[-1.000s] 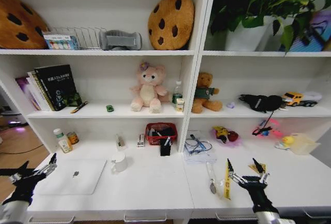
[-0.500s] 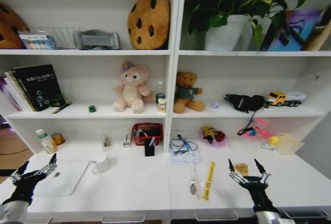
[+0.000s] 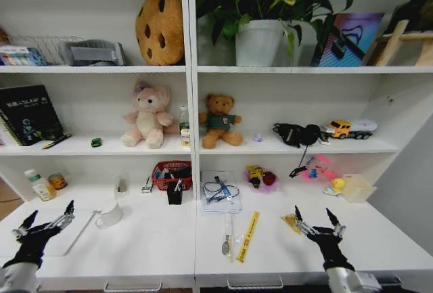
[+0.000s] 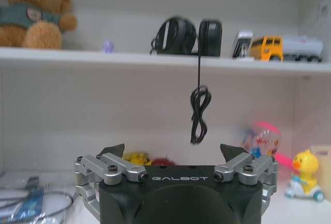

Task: Organize the objects on the table.

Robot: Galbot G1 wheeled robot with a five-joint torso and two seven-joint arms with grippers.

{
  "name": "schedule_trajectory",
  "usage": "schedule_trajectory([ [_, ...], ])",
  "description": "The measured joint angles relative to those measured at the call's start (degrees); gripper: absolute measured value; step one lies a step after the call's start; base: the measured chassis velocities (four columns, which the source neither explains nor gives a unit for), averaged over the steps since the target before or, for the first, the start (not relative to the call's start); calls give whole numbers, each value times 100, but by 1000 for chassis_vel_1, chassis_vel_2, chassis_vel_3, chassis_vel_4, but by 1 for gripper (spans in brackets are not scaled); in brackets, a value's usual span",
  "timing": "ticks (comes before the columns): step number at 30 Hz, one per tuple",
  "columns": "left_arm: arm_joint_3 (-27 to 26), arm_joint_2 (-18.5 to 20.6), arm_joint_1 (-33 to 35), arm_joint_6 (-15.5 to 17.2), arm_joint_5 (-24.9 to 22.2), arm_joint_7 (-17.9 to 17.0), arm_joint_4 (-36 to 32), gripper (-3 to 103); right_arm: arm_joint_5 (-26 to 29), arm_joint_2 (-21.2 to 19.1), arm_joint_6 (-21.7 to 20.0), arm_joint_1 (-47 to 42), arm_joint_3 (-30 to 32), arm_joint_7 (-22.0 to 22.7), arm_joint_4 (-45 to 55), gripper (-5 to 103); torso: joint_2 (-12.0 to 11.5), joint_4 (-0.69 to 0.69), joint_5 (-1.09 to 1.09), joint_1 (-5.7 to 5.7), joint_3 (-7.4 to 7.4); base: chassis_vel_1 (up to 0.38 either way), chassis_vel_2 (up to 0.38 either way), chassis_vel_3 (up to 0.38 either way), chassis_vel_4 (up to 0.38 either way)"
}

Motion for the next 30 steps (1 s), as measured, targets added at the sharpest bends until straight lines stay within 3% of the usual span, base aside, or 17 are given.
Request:
schedule_trajectory([
  [2,0,0,0,0,0,0,0,100,52,-48,-114,35,-19,41,-1,100,0,0,-1,0,0,68,54,-36,-56],
  [3,0,0,0,0,0,-1,0,100,281,-281,-637,325,-147,284,-155,100,0,1,-1,0,0,0,0,0,0],
  [4,0,0,0,0,0,-2,1,100,339,-386,-854,527,-217,417,-339,100,0,0,4,0,0,0,0,0,0],
  [7,0,0,0,0,0,-1,0,100,384,-507,-1098,832,-310,579,-665,100,-1,1,4,1,1,0,0,0,0],
  [16,0,0,0,0,0,0,0,100,357,-616,-1157,1197,-503,603,-1446,103,0,0,2,0,1,0,0,0,0],
  [21,0,0,0,0,0,-1,0,100,261,-612,-1147,1329,-616,563,-1758,90,-1,-1,3,0,1,0,0,0,0],
  [29,0,0,0,0,0,-1,0,100,254,-613,-1139,1476,-724,583,-1985,58,-1,0,2,0,1,0,0,0,0],
  [30,0,0,0,1,0,-1,0,100,255,-614,-1135,1486,-729,584,-2000,58,0,0,2,1,0,0,0,0,0],
])
